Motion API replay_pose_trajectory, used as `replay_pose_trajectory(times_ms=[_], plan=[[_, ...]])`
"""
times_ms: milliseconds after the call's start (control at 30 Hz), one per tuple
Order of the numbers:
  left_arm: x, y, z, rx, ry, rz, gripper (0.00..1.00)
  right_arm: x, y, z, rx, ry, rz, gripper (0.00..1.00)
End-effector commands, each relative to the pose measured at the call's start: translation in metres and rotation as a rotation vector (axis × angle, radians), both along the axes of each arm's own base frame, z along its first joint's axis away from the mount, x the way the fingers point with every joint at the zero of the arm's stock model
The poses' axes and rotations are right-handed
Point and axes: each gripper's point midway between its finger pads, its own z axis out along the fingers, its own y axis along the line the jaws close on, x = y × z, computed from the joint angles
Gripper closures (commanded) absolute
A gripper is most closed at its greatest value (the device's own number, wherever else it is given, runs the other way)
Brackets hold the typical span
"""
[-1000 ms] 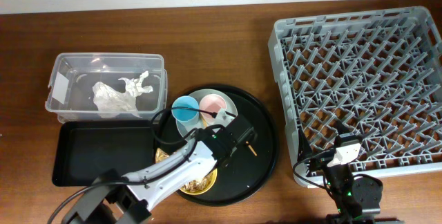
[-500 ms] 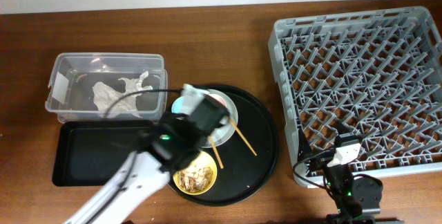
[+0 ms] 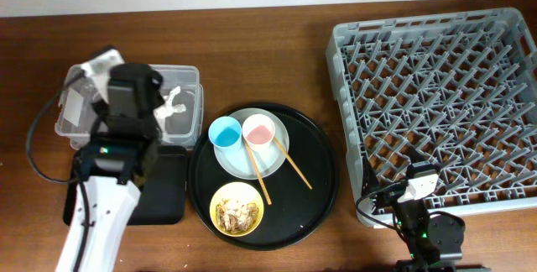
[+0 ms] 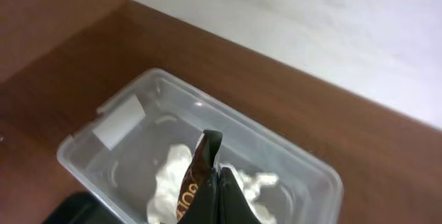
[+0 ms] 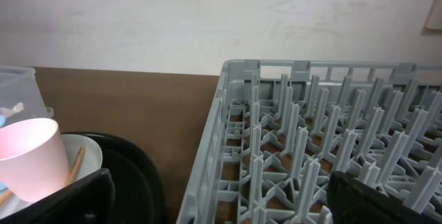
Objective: Sort waste into correct bins and load items into the dishwasher rack
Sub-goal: 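Carry the wrapper with the left gripper and drop it into the clear bin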
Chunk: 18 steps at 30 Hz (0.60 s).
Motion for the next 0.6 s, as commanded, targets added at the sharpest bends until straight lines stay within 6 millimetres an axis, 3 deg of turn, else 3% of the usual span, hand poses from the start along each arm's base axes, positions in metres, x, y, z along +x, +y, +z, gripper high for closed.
replay_pose_trajectory(times_ms=[0,167,200,233,267,300,433,500,567], plan=[[0.019,0.026,-0.014,-0.014,0.007,0.059,1.0,0.0,0.0,-0.002,-0.003,0.004,0.0,0.01],[0.045,0.039,-0.06,-0.013,0.091,0.079,1.0,0.0,0.0,-0.002,-0.003,0.004,0.0,0.01],[0.05,0.039,-0.071,0.002,0.119,0.067,0.96,0.0,0.0,-0.002,-0.003,0.005,0.0,0.01],[0.054,0.039,-0.08,0.02,0.141,0.055,0.71,0.0,0.0,-0.002,-0.003,0.004,0.0,0.01],[0.057,0.039,-0.085,0.028,0.153,0.049,0.35,0.0,0.0,-0.002,-0.003,0.004,0.0,0.01],[0.057,0.039,-0.085,0.027,0.152,0.049,0.25,0.0,0.0,-0.002,-0.003,0.004,0.0,0.01],[0.059,0.03,-0.069,-0.003,0.107,0.005,0.2,0.0,0.0,-0.002,-0.003,0.004,0.0,0.01],[0.052,0.013,-0.057,-0.052,0.092,-0.075,0.2,0.0,0.0,-0.002,-0.003,0.004,0.0,0.01],[0.039,-0.017,-0.047,-0.138,0.101,-0.213,0.2,0.0,0.0,-0.002,-0.003,0.004,0.0,0.01]])
